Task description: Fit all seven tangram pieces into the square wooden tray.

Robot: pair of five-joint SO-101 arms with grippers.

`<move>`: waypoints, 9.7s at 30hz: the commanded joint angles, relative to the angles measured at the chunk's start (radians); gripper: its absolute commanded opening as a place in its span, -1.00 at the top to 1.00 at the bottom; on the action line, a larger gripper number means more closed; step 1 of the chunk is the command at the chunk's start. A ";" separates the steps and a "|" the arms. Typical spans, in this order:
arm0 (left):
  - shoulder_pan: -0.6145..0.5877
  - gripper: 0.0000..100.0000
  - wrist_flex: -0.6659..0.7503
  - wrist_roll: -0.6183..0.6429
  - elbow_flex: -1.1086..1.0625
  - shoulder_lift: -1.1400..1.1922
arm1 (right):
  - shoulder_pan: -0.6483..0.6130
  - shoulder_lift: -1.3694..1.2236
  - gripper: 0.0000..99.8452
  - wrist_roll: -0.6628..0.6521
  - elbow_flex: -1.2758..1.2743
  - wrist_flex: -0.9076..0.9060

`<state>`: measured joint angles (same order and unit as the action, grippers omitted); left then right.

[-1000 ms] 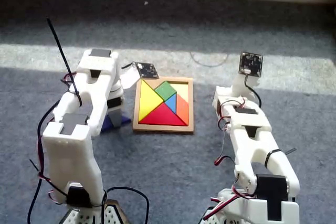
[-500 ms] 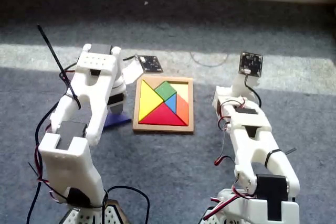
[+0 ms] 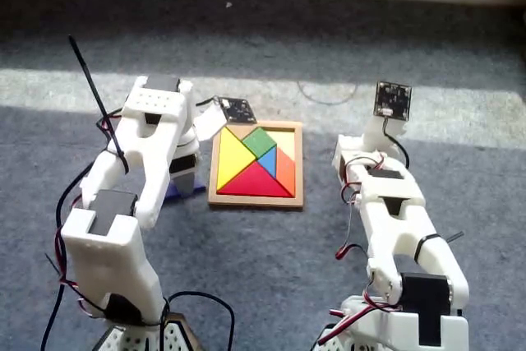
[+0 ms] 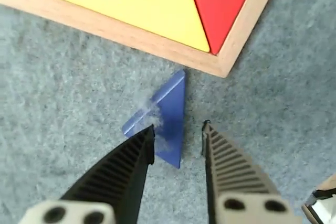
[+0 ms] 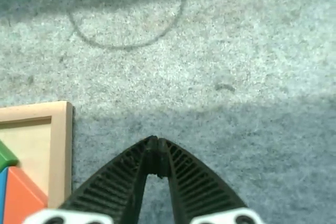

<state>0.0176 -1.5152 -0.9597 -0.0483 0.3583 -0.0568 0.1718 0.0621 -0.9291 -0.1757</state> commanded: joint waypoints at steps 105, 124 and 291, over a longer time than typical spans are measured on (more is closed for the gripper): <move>0.429 0.62 0.667 0.787 -0.183 -0.153 | 0.108 0.001 0.98 0.008 0.077 0.048; 0.246 0.62 0.740 0.888 -0.110 -0.133 | 0.107 0.001 0.98 0.008 0.077 0.048; 0.255 0.61 0.660 1.037 0.099 0.061 | 0.076 -0.001 0.98 0.006 0.077 0.050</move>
<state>0.2677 -0.8585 0.0729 0.0207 0.4319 0.0322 0.1611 0.0637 -0.8984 -0.1465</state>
